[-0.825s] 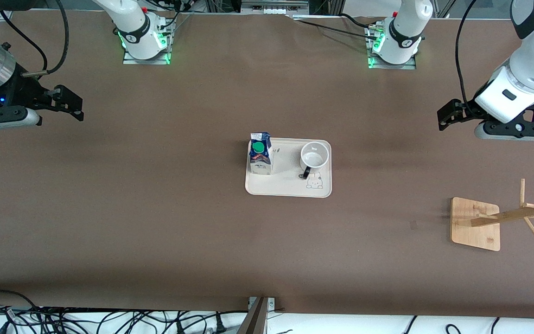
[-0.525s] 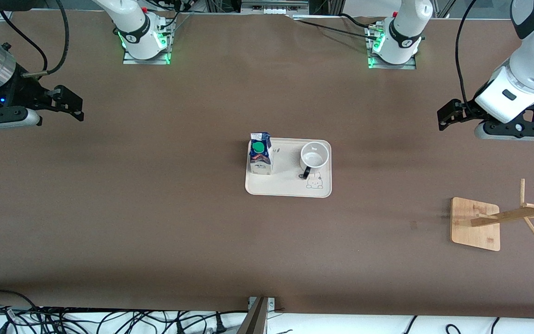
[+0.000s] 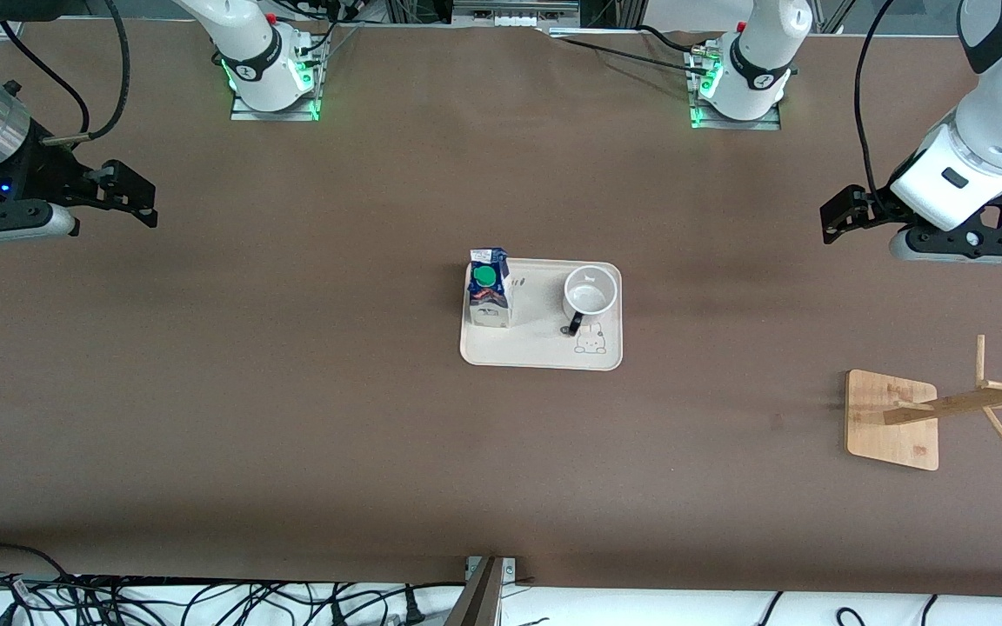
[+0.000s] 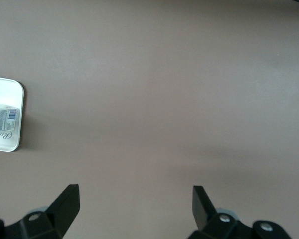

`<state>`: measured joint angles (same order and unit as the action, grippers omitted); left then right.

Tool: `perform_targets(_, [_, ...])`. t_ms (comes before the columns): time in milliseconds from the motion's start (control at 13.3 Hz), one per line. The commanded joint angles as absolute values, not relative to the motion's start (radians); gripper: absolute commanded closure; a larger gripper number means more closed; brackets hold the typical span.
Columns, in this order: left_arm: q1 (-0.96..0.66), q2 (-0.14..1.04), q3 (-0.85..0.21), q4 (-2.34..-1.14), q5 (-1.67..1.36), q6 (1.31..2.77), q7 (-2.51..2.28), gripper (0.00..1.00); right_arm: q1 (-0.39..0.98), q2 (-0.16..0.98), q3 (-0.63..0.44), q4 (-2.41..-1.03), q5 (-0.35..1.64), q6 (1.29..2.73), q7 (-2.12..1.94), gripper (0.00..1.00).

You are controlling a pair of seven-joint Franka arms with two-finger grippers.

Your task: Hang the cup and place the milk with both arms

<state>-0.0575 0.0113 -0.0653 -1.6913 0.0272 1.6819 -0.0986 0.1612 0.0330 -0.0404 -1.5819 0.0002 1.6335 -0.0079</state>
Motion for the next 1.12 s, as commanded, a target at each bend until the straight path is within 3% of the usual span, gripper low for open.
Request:
perform_targets(0, [-0.057, 0.029, -0.071, -1.654, 0.028, 1.654, -0.107, 0.0, 0.164, 0.038, -0.041, -1.569, -0.008, 1.632, -0.002, 0.0])
perform_targets(1050, [-0.057, 0.029, -0.071, -1.654, 0.028, 1.652, -0.107, 0.0, 0.167, 0.064, -0.04, -1.566, 0.017, 1.7, -0.018, 0.0])
